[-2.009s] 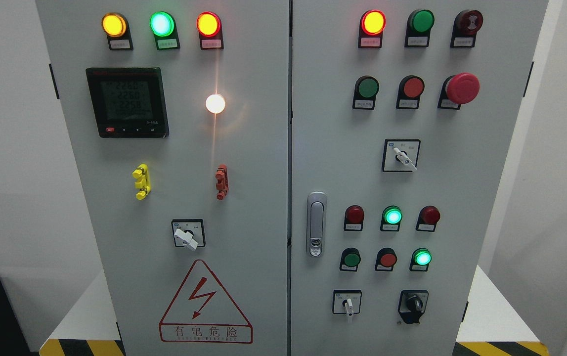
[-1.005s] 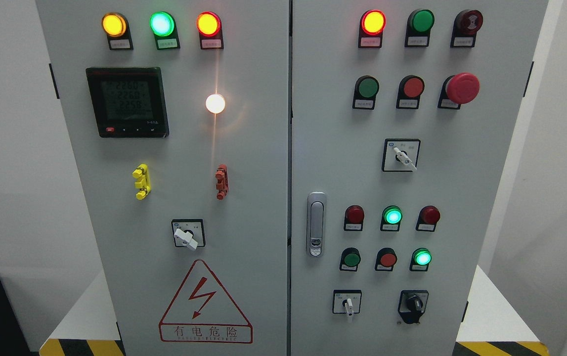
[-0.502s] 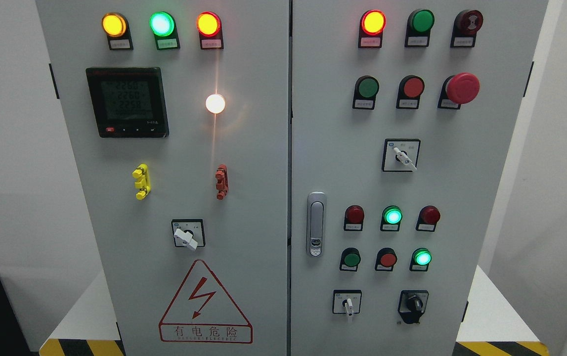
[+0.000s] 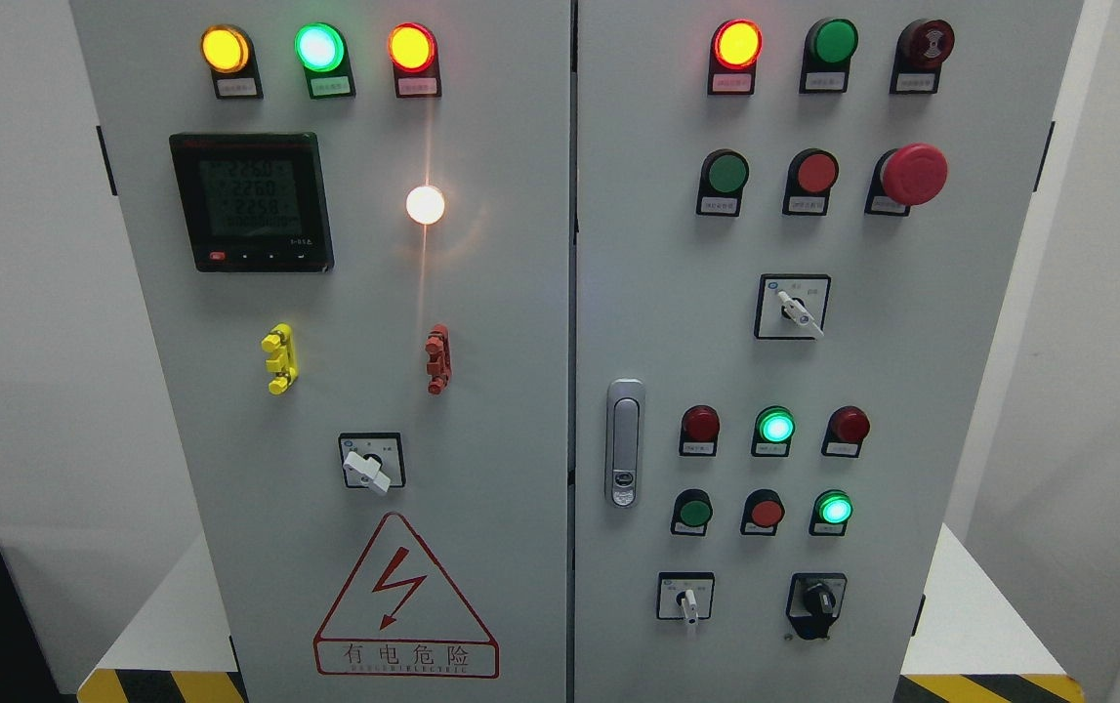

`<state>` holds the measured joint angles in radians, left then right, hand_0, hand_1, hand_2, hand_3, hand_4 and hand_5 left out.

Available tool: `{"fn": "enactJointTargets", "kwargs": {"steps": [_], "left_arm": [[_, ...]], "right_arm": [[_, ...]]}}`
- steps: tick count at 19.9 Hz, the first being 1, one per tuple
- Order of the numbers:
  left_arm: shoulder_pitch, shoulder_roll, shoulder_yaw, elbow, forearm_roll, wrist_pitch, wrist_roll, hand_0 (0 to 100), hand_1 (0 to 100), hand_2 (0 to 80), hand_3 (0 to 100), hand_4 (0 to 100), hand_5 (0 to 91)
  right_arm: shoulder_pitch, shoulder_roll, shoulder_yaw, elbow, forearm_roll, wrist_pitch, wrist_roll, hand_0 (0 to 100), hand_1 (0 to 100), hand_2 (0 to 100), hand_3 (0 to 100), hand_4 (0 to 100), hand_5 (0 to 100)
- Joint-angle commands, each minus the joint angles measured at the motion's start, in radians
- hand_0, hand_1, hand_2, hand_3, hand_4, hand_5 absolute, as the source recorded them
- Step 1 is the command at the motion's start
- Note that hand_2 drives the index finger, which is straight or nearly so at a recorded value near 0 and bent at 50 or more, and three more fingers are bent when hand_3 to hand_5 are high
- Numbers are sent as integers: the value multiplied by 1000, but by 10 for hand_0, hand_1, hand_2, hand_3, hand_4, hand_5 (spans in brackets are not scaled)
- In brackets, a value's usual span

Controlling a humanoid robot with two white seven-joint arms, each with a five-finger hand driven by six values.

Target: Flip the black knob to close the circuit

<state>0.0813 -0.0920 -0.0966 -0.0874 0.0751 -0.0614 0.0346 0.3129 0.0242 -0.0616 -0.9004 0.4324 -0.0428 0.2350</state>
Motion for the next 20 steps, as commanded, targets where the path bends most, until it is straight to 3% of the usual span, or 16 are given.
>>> {"fn": "enactJointTargets", "kwargs": {"steps": [1, 3, 6, 13, 20], "left_arm": [[0, 0, 0, 0, 0, 0, 1, 120, 556, 0, 0, 0, 0], [0, 0, 0, 0, 0, 0, 1, 120, 556, 0, 0, 0, 0], [0, 0, 0, 0, 0, 0, 1, 120, 556, 0, 0, 0, 0], [0, 0, 0, 0, 0, 0, 1, 120, 556, 0, 0, 0, 0], [0, 0, 0, 0, 0, 0, 1, 120, 556, 0, 0, 0, 0]], "right_arm": [[6, -15, -38, -512, 196, 33, 0, 0, 140, 491, 643, 499, 282], [6, -10, -41, -601, 299, 61, -5, 0, 128, 526, 682, 542, 336], [8, -6, -43, -745, 494, 164, -2, 0, 96, 620, 767, 623, 470], [0, 9, -43, -952, 679, 176, 3, 0, 37, 766, 909, 756, 678], [-70, 60, -41, -1062, 805, 176, 72, 0, 0, 849, 997, 842, 776]]}}
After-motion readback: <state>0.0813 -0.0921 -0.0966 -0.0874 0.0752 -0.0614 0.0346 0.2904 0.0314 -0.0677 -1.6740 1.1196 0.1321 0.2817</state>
